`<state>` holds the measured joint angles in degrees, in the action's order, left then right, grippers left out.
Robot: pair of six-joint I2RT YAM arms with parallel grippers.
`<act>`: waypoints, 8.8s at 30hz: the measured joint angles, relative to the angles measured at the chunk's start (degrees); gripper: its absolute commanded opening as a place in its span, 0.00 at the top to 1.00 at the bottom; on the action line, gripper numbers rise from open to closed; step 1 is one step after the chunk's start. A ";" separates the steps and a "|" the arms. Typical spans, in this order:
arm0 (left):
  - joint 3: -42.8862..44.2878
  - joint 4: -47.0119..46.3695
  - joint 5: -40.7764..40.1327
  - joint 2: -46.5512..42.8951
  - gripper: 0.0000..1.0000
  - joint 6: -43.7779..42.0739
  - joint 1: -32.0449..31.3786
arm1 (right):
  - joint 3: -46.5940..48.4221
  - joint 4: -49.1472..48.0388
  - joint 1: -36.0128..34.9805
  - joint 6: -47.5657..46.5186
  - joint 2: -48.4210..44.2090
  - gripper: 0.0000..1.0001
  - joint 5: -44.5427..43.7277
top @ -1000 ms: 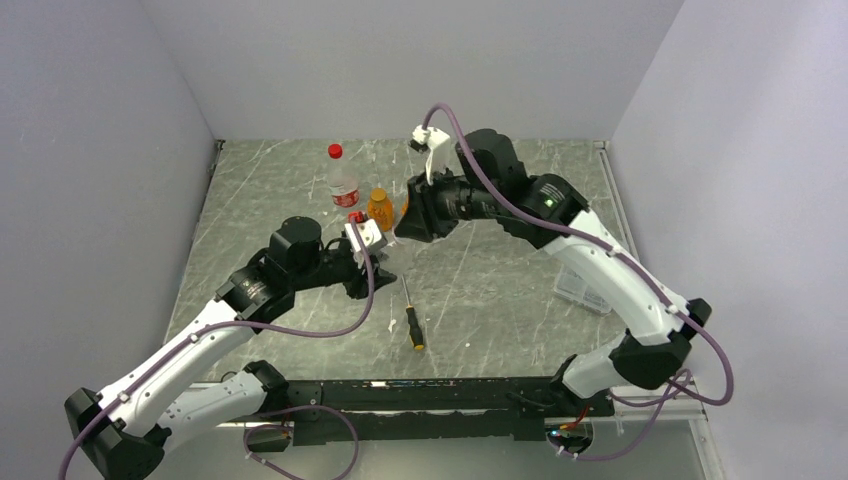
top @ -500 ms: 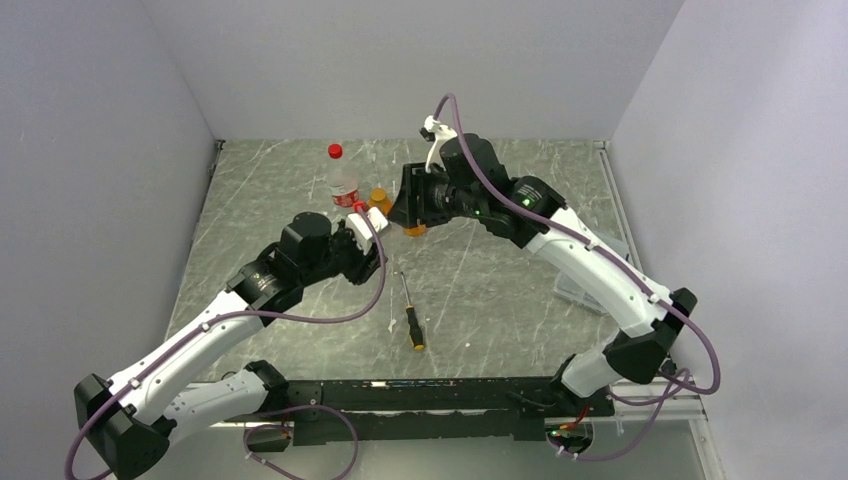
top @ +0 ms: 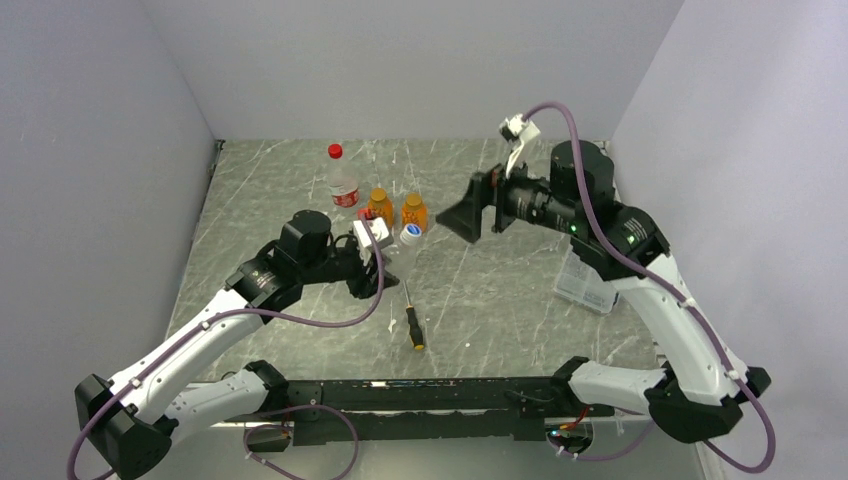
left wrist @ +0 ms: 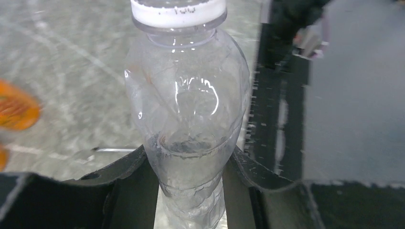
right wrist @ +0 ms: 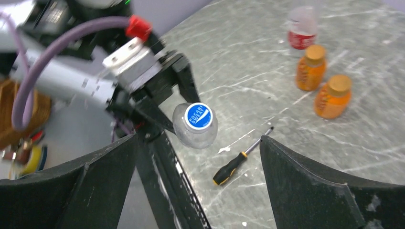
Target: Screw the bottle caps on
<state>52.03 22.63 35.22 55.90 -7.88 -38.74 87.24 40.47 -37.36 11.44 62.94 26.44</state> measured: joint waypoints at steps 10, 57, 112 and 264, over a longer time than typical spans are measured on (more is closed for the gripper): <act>3.93 2.23 22.69 5.84 1.00 -0.17 0.04 | -5.03 -1.86 -0.24 -6.54 0.96 0.23 19.23; 4.09 -0.44 -26.29 1.14 1.00 -2.40 -1.70 | 11.56 -1.38 -9.25 19.23 22.05 0.90 -18.05; 3.61 0.50 29.53 4.31 1.00 -0.96 -1.03 | -2.71 -1.31 -6.21 -10.86 4.72 0.81 23.34; 0.63 -3.45 -40.02 -0.59 0.00 7.30 7.06 | -2.43 -0.76 3.54 3.80 29.62 0.36 -38.82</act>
<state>52.66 19.18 -4.80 55.31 -0.58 -31.68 84.82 39.70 -33.82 15.25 92.55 -12.38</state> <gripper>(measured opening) 0.994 0.618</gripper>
